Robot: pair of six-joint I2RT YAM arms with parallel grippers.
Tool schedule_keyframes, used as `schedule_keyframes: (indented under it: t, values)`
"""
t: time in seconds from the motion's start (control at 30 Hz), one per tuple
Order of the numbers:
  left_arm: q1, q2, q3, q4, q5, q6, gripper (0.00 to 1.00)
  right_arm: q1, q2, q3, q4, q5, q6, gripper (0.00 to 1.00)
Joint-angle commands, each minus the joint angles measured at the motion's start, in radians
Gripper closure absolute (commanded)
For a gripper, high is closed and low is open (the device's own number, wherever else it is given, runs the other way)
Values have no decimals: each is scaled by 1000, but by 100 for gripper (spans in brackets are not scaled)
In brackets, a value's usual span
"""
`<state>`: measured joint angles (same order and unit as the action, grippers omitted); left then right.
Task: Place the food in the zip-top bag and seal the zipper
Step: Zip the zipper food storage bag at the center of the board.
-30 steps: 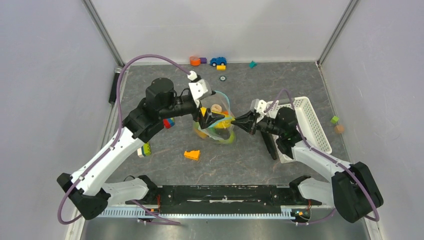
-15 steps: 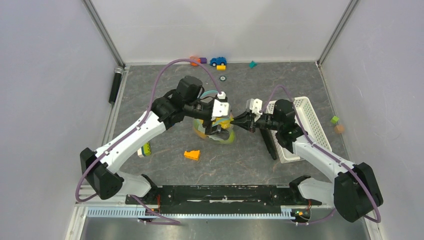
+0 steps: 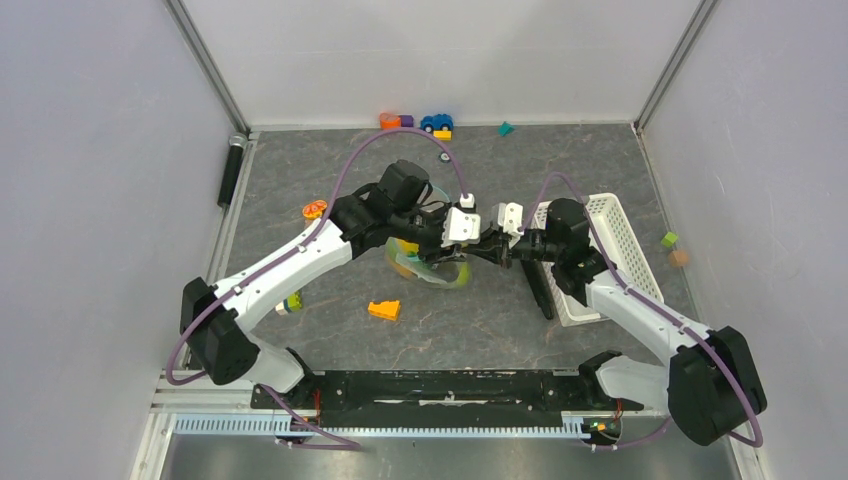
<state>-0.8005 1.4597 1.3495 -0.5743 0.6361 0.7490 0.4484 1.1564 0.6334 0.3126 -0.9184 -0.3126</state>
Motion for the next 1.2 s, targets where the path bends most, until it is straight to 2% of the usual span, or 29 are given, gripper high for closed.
schedule_keyframes:
  t: [0.0,0.3,0.6,1.03,1.17]
  values:
    - [-6,-4,26,39,-70,2,47,-5,-23,31,-24,-51,-40,100]
    - [-8,11,17,48,-92,-18,51,-4,-37,40,-89,-98,-108,100]
    - [-25,16,24,-5,-51,18,51,-3,-32,46,-63,-34,-70,100]
    - [-46,40,21,-6,-160,28,80,-4,-49,43,-64,-42,-66,100]
    - [-49,37,14,-6,-182,36,80,-3,-55,44,-65,-46,-66,100]
